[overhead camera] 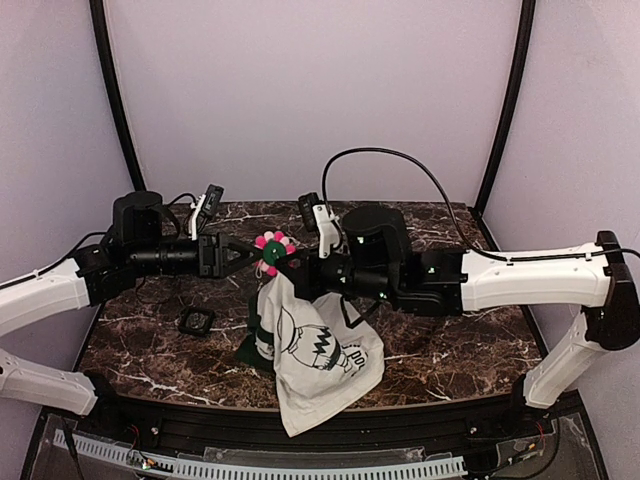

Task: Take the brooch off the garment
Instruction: Remove the brooch from the crumpled clothing.

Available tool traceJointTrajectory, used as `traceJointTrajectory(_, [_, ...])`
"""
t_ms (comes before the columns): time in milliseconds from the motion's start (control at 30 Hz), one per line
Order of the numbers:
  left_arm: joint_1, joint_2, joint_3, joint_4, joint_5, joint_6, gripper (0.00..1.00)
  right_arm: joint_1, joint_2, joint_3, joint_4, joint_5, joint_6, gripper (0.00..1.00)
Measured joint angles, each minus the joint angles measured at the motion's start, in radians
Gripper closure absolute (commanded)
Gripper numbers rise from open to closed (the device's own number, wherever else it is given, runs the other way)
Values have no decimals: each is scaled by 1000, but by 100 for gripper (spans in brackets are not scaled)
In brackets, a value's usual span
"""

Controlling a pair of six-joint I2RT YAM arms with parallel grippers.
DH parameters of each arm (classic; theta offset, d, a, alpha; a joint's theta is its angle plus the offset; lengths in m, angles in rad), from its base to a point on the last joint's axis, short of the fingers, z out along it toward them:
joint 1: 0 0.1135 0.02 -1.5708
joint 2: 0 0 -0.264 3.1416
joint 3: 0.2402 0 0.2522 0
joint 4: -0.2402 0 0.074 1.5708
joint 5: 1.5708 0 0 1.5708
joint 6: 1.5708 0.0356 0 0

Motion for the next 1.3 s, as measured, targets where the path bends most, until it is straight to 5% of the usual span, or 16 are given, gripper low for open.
traceJointTrajectory(433, [0, 117, 4, 132, 153, -17, 3, 0, -90, -39, 21, 48, -28, 100])
traceJointTrajectory(767, [0, 122, 15, 215, 172, -6, 1, 0, -149, -176, 180, 35, -91, 100])
traceJointTrajectory(1300, [0, 122, 15, 256, 213, 5, 48, -7, -93, -159, 238, -7, -108, 100])
